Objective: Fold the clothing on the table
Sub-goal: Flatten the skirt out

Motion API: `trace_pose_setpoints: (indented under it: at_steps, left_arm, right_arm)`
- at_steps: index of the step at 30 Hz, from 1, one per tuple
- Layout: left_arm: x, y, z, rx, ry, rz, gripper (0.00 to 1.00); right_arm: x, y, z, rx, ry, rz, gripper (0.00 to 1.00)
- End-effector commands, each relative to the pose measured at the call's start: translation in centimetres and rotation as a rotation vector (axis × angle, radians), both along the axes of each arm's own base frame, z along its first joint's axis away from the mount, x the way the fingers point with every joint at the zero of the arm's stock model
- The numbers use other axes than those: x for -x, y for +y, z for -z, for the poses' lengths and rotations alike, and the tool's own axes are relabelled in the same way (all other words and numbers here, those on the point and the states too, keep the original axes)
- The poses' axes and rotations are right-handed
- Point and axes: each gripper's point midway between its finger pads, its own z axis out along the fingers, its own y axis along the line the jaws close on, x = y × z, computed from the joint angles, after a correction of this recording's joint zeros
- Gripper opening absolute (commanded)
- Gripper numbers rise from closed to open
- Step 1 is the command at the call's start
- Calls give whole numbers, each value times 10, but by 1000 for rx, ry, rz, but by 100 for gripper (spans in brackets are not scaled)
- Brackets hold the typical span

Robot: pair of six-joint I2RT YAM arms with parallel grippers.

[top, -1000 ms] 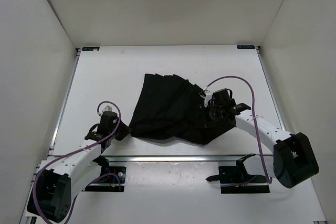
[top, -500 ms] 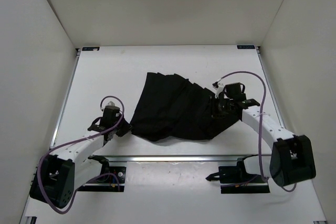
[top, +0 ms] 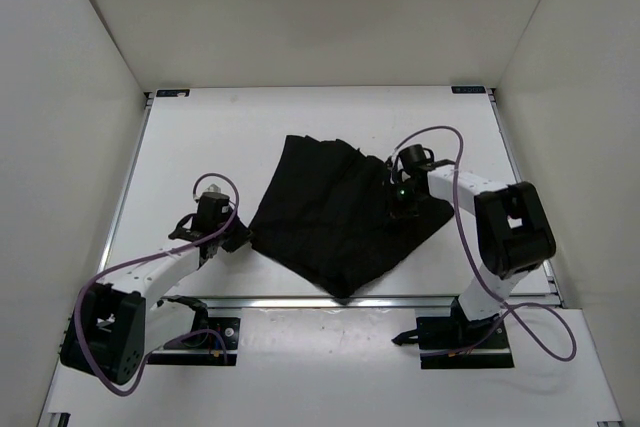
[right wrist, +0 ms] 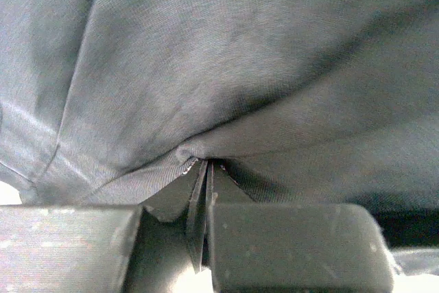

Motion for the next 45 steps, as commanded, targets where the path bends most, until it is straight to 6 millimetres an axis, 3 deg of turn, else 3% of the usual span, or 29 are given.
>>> trace_pose_setpoints:
  at_steps: [1, 3, 10, 12, 14, 16, 18, 19, 20, 22, 23, 25, 26, 28, 29, 31, 34, 40, 45]
  left_arm:
    - [-11, -5, -14, 12, -32, 18, 0]
    - [-12, -4, -15, 9, -33, 11, 0]
    - [-11, -5, -15, 5, -17, 22, 0]
    - [-13, -9, -17, 5, -25, 38, 0]
    - [-10, -12, -13, 0, -13, 57, 0]
    - [-13, -17, -15, 9, -25, 72, 0]
    - [-13, -17, -14, 6, -23, 78, 0]
    - [-13, -18, -13, 2, -21, 84, 0]
    - [-12, -20, -13, 2, -21, 98, 0]
    - [-12, -22, -12, -4, -23, 106, 0]
    - [-11, -22, -12, -10, -21, 112, 0]
    - [-12, -24, -12, -11, -33, 122, 0]
    - [-12, -23, -10, -11, -28, 113, 0]
    - [-11, -24, -7, -8, -22, 116, 0]
    - [-7, -25, -3, -9, -11, 122, 0]
    - [-6, -26, -3, -6, -11, 124, 0]
    - [-3, -26, 0, -6, 0, 131, 0]
    - [2, -28, 2, -21, 7, 153, 0]
    - [6, -26, 4, -27, 18, 151, 0]
  right_arm:
    - [-31, -17, 3, 112, -46, -23, 0]
    - [-51, -16, 2, 112, -77, -22, 0]
    - [-161, -23, -7, 102, -175, 20, 0]
    - [-195, -21, -26, 85, -229, 34, 0]
    - [-207, -20, -49, 62, -255, 53, 2]
    - [-207, -18, -84, 22, -304, 73, 19]
    - [-187, -19, -95, -4, -305, 94, 42]
    - [-182, -20, -116, -19, -352, 107, 46]
    - [-164, -16, -105, -29, -310, 119, 57]
    - [-123, -20, -100, -54, -245, 180, 67]
    - [-111, -18, -96, -66, -223, 184, 68]
    - [-62, -14, -71, -77, -123, 224, 68]
    - [-55, -13, -74, -99, -139, 226, 68]
    - [-11, -5, -47, -128, -37, 250, 68]
    - [-6, -1, -48, -153, -49, 255, 68]
    - [22, 6, -32, -170, -2, 271, 68]
    - [35, 13, -26, -237, 9, 315, 66]
    - [31, 23, -26, -297, -18, 339, 66]
    - [41, 35, -25, -315, 5, 319, 65]
